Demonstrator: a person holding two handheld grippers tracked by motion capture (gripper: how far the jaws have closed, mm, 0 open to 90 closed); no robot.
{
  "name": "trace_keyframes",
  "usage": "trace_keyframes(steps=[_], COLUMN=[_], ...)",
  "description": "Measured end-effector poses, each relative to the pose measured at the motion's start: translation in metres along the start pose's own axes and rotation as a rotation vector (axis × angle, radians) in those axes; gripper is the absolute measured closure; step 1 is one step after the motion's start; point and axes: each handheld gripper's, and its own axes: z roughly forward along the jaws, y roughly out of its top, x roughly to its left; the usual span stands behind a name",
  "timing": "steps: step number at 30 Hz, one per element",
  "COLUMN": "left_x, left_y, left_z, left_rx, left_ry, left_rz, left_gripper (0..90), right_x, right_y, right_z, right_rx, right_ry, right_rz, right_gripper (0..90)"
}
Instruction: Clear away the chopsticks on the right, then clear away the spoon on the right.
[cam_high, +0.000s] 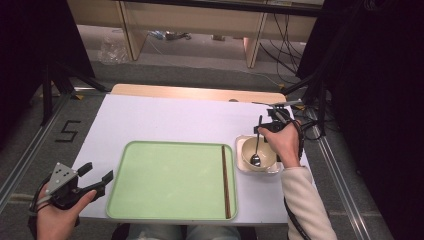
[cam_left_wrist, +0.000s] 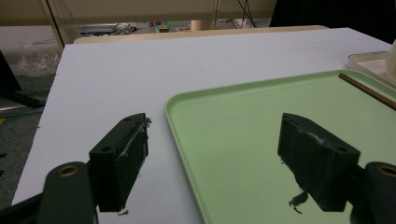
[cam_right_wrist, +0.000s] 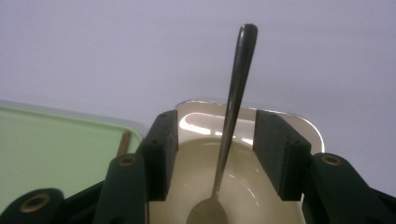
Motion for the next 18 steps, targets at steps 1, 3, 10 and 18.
trace_keyframes(steps=[1, 3, 10, 18], left_x=[0.0, 0.0, 0.0, 0.002], left_y=[0.0, 0.0, 0.0, -0.001], left_z=[0.0, -0.001, 0.0, -0.002], left_rx=[-0.002, -0.002, -0.002, -0.008], left_ry=[0.0, 0.0, 0.0, 0.001], left_rz=[-0.001, -0.002, -0.002, -0.007], left_gripper=[24.1, 24.0, 24.0, 24.0], right_x=[0.001, 0.0, -0.007, -0.019], right_y=[0.0, 0.0, 0.0, 0.001], right_z=[-0.001, -0.001, 0.002, 0.006], right_rx=[0.001, -0.001, -0.032, -0.051], right_ry=[-0.008, -0.007, -0.004, 0.018], right_rz=[0.026, 0.042, -0.017, -0.036], right_gripper=[50.9, 50.8, 52.0, 63.1])
